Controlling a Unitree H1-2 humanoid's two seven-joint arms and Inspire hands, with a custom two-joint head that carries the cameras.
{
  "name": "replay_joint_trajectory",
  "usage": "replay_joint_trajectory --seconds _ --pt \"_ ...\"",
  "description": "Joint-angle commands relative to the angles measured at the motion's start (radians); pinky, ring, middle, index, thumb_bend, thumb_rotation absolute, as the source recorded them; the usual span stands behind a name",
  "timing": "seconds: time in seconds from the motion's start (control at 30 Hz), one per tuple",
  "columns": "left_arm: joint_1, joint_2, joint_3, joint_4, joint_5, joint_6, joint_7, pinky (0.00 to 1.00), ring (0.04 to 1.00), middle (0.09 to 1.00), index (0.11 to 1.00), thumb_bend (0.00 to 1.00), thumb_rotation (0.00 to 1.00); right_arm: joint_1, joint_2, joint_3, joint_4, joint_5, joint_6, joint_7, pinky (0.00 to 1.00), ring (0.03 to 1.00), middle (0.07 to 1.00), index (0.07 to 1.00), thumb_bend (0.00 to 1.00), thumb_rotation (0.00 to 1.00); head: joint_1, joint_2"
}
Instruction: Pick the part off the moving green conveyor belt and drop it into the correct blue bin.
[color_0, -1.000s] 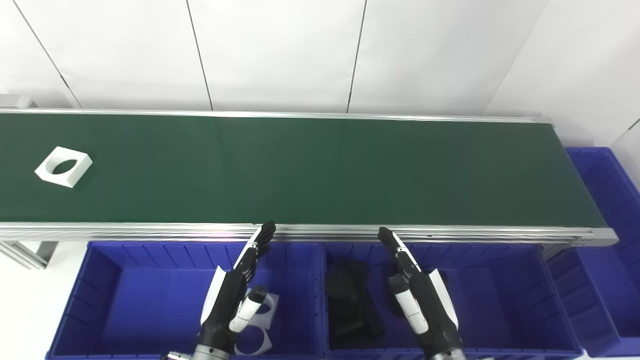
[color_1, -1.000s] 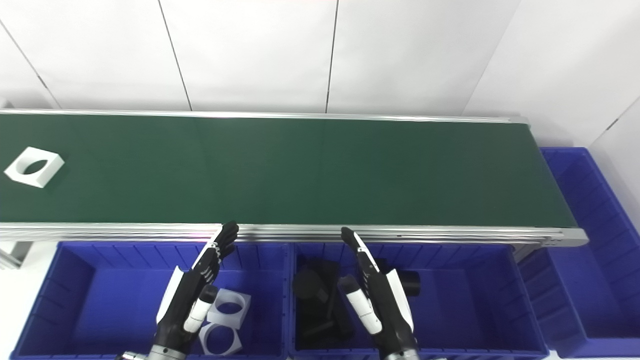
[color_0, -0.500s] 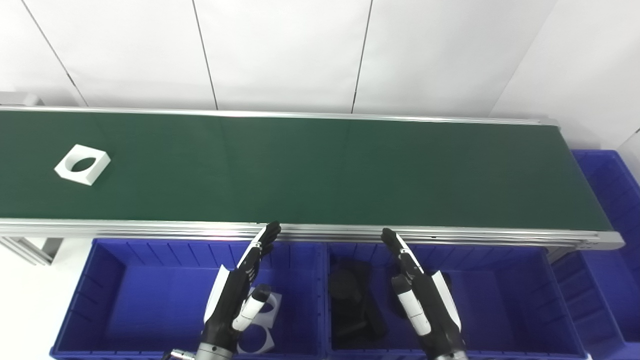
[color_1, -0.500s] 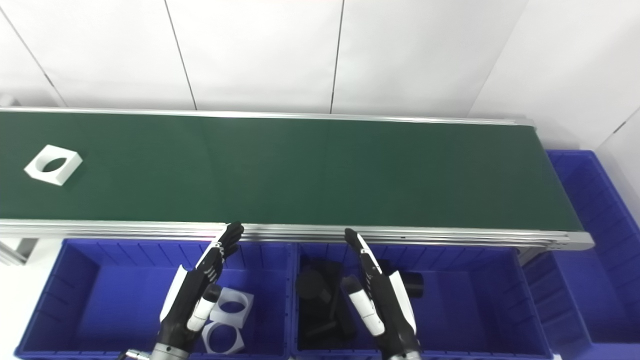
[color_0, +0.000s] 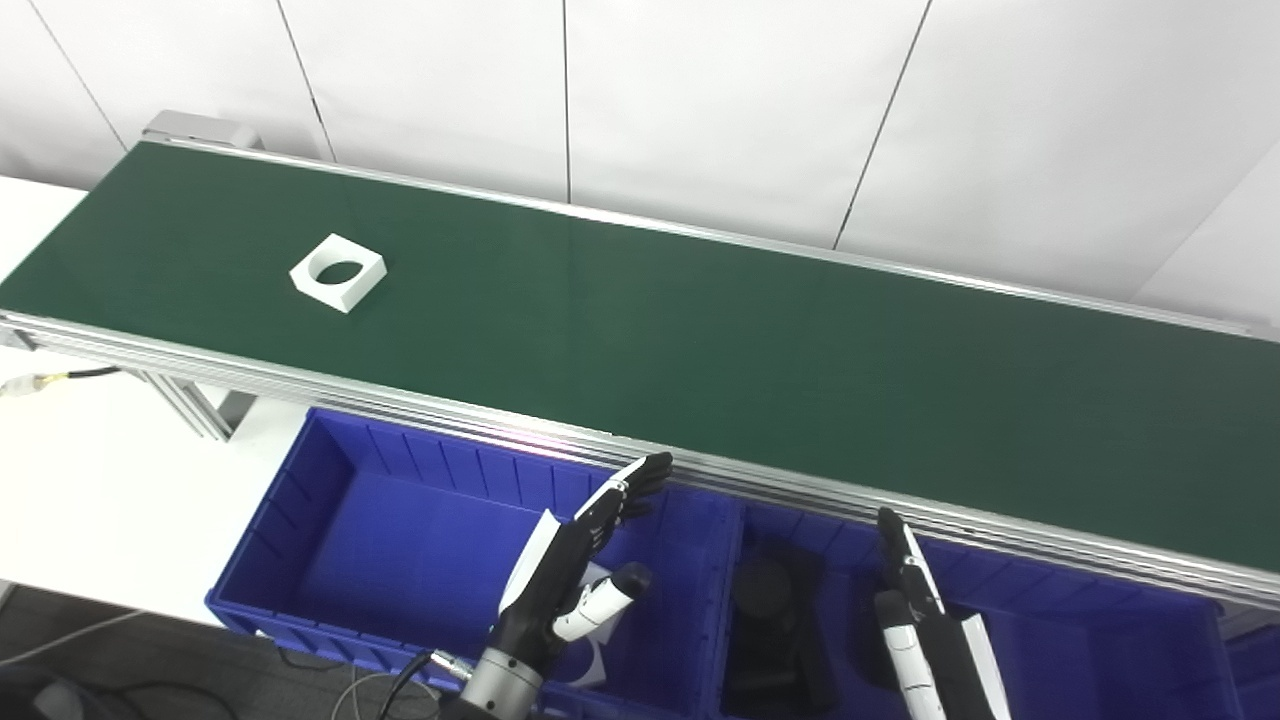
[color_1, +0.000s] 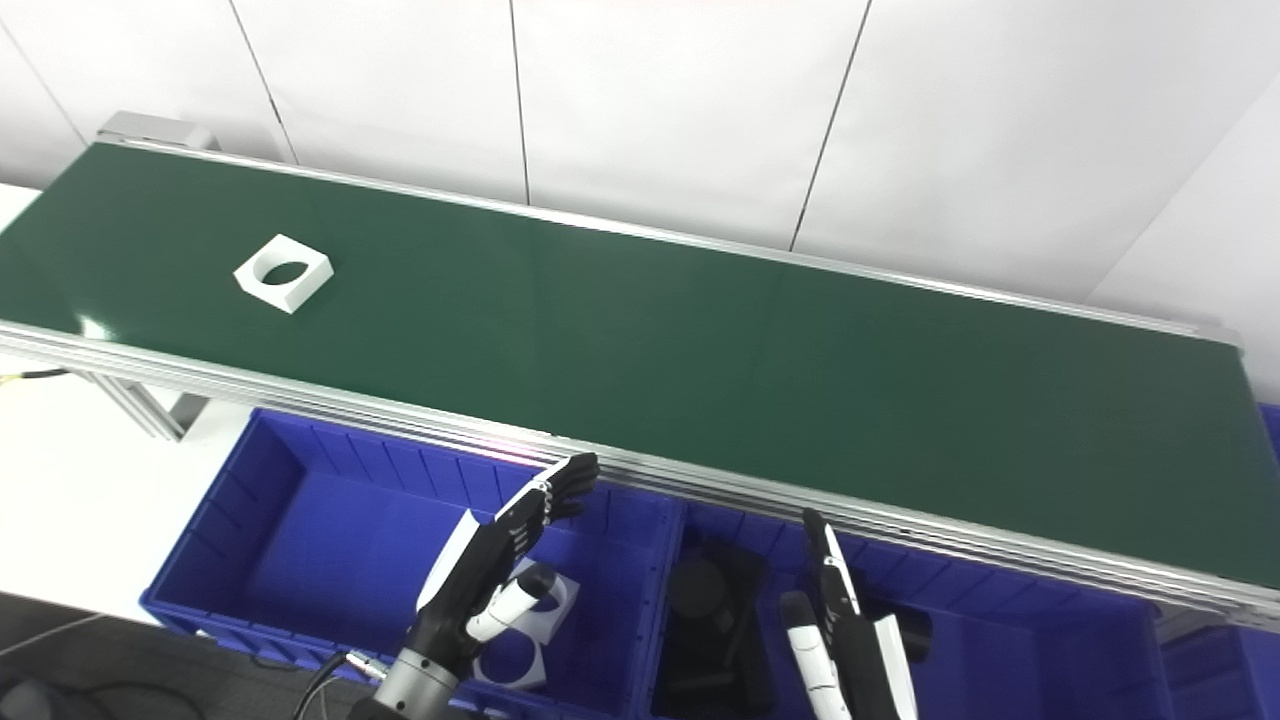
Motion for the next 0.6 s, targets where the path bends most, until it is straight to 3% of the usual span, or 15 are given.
replay_joint_trajectory --seconds 0.0,0.4,0.57 --pt "-0.016 -0.002 -0.012 -0.01 0.005 -0.042 0.029 0.84 0.878 0.89 0.879 0.76 0.91 -0.007 0.001 -0.001 -0.016 -0.001 -0.033 -0.002 1.0 1.0 0.997 0.992 0.55 1.0 0.0 -0.008" --pt "-0.017 0.013 -0.032 -0.036 -0.075 -0.042 0.025 0.83 0.868 0.881 0.868 0.81 0.9 -0.014 -0.003 -0.003 -0.016 0.008 -0.018 0.011 1.0 1.0 1.0 0.996 0.56 1.0 -0.05 -0.007" --pt "-0.017 0.022 -0.032 -0.056 -0.038 -0.042 0.052 0.85 0.881 0.889 0.877 0.84 0.95 -0.018 -0.002 -0.002 -0.005 -0.001 -0.037 0.004 1.0 0.999 0.989 0.983 0.55 1.0 -0.067 -0.012"
